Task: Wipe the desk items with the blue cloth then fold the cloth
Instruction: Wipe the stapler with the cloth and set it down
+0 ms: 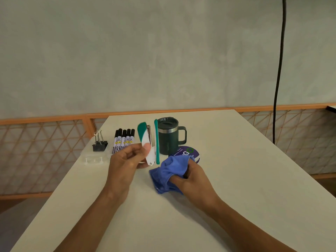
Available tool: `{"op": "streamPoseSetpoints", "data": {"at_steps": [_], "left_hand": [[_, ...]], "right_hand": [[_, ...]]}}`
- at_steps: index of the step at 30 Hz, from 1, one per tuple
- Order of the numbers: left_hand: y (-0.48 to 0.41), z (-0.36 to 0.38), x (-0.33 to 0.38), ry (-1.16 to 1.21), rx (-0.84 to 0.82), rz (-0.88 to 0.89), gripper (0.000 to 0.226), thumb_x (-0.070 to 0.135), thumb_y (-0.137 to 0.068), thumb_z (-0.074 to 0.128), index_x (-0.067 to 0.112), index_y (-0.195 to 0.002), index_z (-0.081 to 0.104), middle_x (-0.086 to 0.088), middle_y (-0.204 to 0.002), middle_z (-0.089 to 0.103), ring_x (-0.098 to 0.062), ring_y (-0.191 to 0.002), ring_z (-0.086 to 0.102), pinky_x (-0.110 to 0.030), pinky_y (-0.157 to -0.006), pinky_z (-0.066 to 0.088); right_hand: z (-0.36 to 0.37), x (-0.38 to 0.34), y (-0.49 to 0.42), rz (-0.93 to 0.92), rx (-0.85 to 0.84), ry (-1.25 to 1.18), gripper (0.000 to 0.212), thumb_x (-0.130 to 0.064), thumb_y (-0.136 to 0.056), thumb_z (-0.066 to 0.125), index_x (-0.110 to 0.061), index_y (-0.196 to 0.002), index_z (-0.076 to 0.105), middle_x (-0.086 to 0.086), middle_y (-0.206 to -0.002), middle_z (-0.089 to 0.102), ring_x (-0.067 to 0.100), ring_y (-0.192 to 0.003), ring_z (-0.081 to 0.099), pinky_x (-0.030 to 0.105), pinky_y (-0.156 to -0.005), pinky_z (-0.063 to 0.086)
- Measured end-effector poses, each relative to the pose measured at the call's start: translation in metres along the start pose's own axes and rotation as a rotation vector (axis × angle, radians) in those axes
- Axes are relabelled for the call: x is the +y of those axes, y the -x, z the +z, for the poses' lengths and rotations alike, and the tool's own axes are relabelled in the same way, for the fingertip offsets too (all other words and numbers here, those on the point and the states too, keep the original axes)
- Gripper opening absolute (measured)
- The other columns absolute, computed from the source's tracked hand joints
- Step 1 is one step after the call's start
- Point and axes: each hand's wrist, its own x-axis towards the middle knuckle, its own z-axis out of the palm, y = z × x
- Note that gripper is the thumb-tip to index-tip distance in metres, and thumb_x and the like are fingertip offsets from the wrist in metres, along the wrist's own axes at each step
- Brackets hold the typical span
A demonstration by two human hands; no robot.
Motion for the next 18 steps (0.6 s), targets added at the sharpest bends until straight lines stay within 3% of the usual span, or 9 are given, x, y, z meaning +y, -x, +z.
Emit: {"op": "streamPoseSetpoints", "data": {"at_steps": [2,5,8,12,15,17,18], "left_hand": [[-0.002,-0.005,0.002,0.011,0.023,0.003,0.020,0.021,-0.095,0.078,0.008,-0.110,0.080,-0.007,-0.106,0.083,-0.025,-0.095,0.081,-0.027,-0.073,0.064],[0.002,-0.004,-0.002,0.004,0.012,-0.018,0.018,0.019,-0.096,0.077,0.007,-0.110,0.079,-0.007,-0.102,0.083,-0.025,-0.094,0.081,-0.027,-0.075,0.065],[0.005,0.003,-0.009,-0.044,-0.022,-0.021,0.020,0.022,-0.095,0.079,0.008,-0.109,0.079,-0.011,-0.099,0.082,-0.027,-0.095,0.080,-0.031,-0.078,0.066],[0.008,0.008,-0.013,-0.026,-0.054,-0.021,0.020,0.022,-0.094,0.078,0.007,-0.108,0.079,-0.011,-0.099,0.082,-0.025,-0.093,0.080,-0.028,-0.076,0.065],[0.010,0.012,-0.014,0.008,-0.064,-0.023,0.022,0.023,-0.096,0.076,0.006,-0.110,0.078,-0.013,-0.103,0.081,-0.025,-0.095,0.079,-0.028,-0.078,0.065],[0.009,0.012,-0.013,0.085,-0.023,-0.049,0.021,0.021,-0.100,0.072,0.007,-0.114,0.078,-0.010,-0.105,0.082,-0.022,-0.094,0.079,-0.028,-0.078,0.065],[0.007,0.011,-0.011,0.142,0.003,-0.066,0.023,0.022,-0.100,0.070,0.007,-0.116,0.077,-0.009,-0.108,0.082,-0.020,-0.094,0.079,-0.028,-0.078,0.065]], "right_hand": [[-0.004,-0.001,-0.003,-0.018,0.014,-0.037,0.029,-0.022,-0.092,0.076,-0.027,-0.119,0.067,-0.005,-0.104,0.076,0.016,-0.097,0.073,0.037,-0.086,0.061],[-0.001,-0.006,-0.001,-0.023,0.002,-0.082,0.040,-0.022,-0.089,0.083,-0.030,-0.125,0.067,-0.011,-0.110,0.078,0.011,-0.102,0.074,0.029,-0.086,0.062],[0.006,-0.005,0.002,-0.082,0.083,0.002,0.036,-0.015,-0.086,0.086,-0.030,-0.117,0.073,-0.017,-0.103,0.078,0.009,-0.095,0.075,0.023,-0.079,0.059],[0.003,-0.011,0.004,-0.147,0.175,-0.086,0.027,-0.011,-0.089,0.084,-0.030,-0.107,0.078,-0.016,-0.097,0.080,0.006,-0.092,0.076,0.017,-0.074,0.057],[0.005,-0.014,0.005,-0.209,0.220,-0.109,0.016,-0.018,-0.093,0.082,-0.029,-0.105,0.081,-0.012,-0.097,0.080,0.011,-0.093,0.075,0.021,-0.075,0.058],[0.008,-0.008,0.005,-0.296,0.226,0.021,0.005,-0.028,-0.095,0.080,-0.023,-0.098,0.080,-0.009,-0.090,0.075,0.013,-0.084,0.069,0.033,-0.073,0.057],[0.010,-0.002,0.005,-0.348,0.224,0.121,0.012,-0.031,-0.095,0.079,-0.020,-0.091,0.077,-0.010,-0.086,0.069,0.011,-0.080,0.062,0.035,-0.071,0.054]]}}
